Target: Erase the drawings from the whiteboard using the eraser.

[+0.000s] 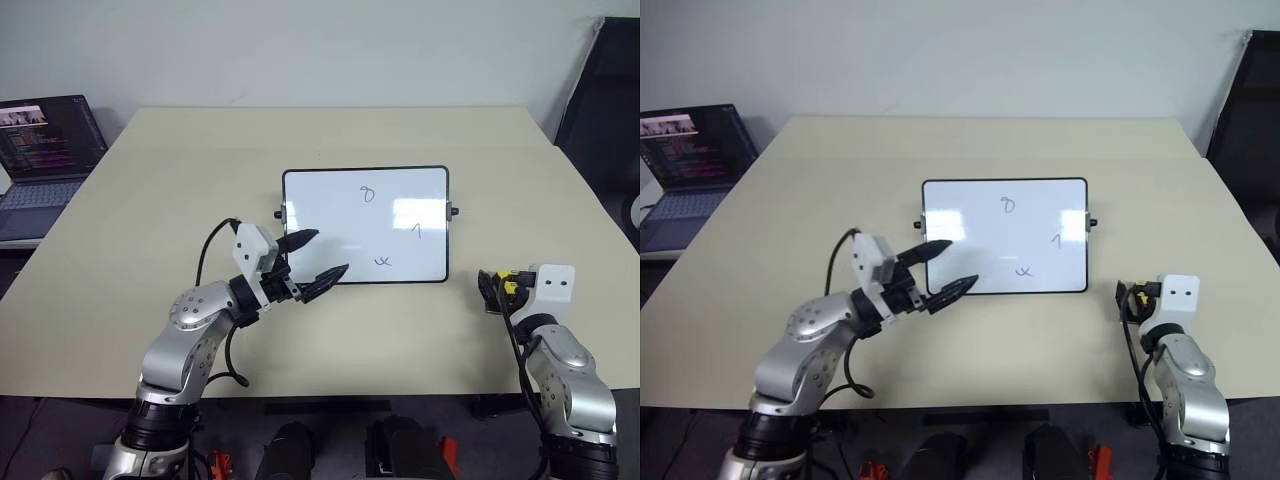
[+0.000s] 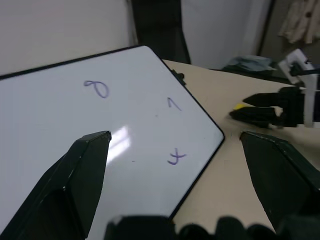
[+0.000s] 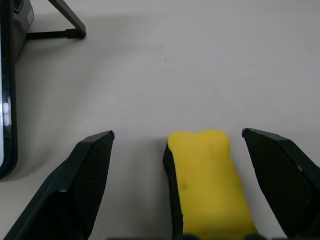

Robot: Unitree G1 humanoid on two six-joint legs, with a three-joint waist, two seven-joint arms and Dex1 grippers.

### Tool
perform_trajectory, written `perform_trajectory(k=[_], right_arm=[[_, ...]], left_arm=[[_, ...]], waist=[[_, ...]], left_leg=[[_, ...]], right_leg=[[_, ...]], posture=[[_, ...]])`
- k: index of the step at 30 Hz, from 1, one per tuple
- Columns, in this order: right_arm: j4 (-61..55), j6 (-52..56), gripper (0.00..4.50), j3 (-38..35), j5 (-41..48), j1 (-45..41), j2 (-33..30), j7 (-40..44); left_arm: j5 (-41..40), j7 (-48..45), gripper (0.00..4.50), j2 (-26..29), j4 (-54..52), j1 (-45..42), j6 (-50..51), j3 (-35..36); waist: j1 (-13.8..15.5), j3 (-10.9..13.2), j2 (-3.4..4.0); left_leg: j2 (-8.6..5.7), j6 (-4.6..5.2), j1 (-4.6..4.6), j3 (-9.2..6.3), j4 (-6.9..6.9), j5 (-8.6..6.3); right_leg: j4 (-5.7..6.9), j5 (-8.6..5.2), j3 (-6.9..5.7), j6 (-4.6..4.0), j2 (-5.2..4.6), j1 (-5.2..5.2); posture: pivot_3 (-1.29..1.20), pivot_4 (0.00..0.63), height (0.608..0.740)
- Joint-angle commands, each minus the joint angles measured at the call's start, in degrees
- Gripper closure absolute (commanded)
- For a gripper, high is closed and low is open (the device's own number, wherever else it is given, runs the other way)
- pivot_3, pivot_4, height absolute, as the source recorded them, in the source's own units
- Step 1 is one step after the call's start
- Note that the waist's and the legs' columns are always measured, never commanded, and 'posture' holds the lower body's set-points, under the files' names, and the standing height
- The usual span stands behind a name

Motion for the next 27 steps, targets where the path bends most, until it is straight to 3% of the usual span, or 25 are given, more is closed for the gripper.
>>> perform_trajectory(k=[1,27], right_arm=[[-0.8,0.6,0.02,-0.8,1.2,-0.6,-0.7,0.3],[-1.4,2.7,0.02,-3.6,4.3,0.5,0.5,-3.2]], left_arm=[[-2.6,-2.9,0.00,0.3,-0.5,-1.7,1.7,-0.9],[-3.5,-5.3,0.00,-1.6,0.6,-2.6,2.8,-1.8]], waist=[[-0.2,0.0,0.00],[-0.7,0.0,0.00]], left_leg=[[0.00,0.00,-0.01,0.00,-0.01,0.00],[0.02,0.00,0.01,0.00,0.02,0.00]], right_leg=[[0.00,0.00,0.00,0.00,0.00,-0.01],[0.04,0.01,0.05,-0.01,0.00,0.00]], posture=[[0.00,0.150,0.740],[0.00,0.150,0.740]])
